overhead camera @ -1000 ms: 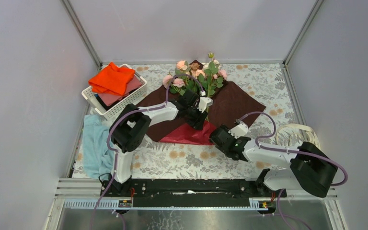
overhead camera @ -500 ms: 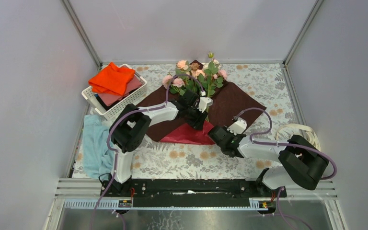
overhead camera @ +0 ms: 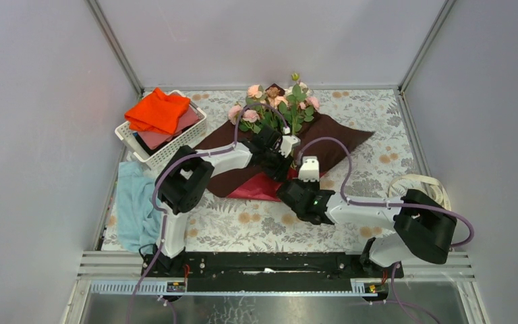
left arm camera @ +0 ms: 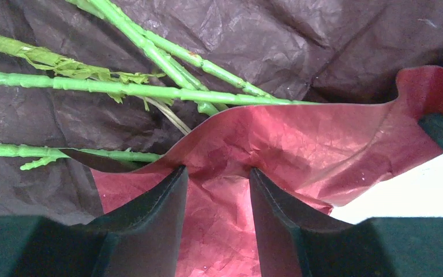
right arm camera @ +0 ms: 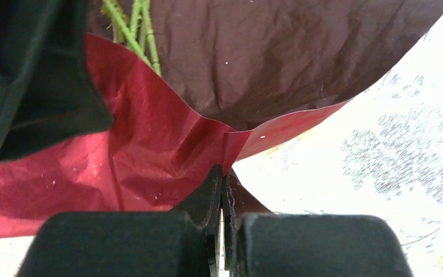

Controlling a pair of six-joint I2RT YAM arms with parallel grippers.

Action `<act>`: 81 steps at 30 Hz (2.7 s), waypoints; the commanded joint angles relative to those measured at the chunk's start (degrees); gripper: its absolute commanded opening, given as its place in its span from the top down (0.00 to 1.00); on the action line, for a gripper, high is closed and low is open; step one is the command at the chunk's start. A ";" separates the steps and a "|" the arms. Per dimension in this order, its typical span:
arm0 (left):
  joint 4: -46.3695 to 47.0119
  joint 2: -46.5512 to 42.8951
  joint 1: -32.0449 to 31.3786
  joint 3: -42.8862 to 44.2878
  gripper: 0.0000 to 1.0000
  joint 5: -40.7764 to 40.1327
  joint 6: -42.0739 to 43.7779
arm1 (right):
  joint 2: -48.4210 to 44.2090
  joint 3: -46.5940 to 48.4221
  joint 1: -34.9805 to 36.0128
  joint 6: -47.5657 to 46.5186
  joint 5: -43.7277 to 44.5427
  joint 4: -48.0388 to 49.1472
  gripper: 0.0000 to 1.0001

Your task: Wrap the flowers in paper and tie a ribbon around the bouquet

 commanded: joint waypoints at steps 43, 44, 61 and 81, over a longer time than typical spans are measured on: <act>-7.75 8.55 4.13 13.72 0.48 13.45 -3.11 | 0.71 -5.13 7.50 -55.32 -15.84 32.56 1.00; -8.14 7.70 5.03 14.08 0.45 14.05 -3.07 | 1.54 -5.01 7.51 -56.30 -17.85 32.68 1.00; -32.84 -11.66 21.36 1.31 0.01 20.52 24.29 | 8.29 -1.91 7.42 -56.40 -19.11 31.05 1.00; -17.42 -1.97 21.45 -3.67 1.00 19.38 10.19 | 7.48 3.06 7.79 -70.05 -26.23 29.98 1.00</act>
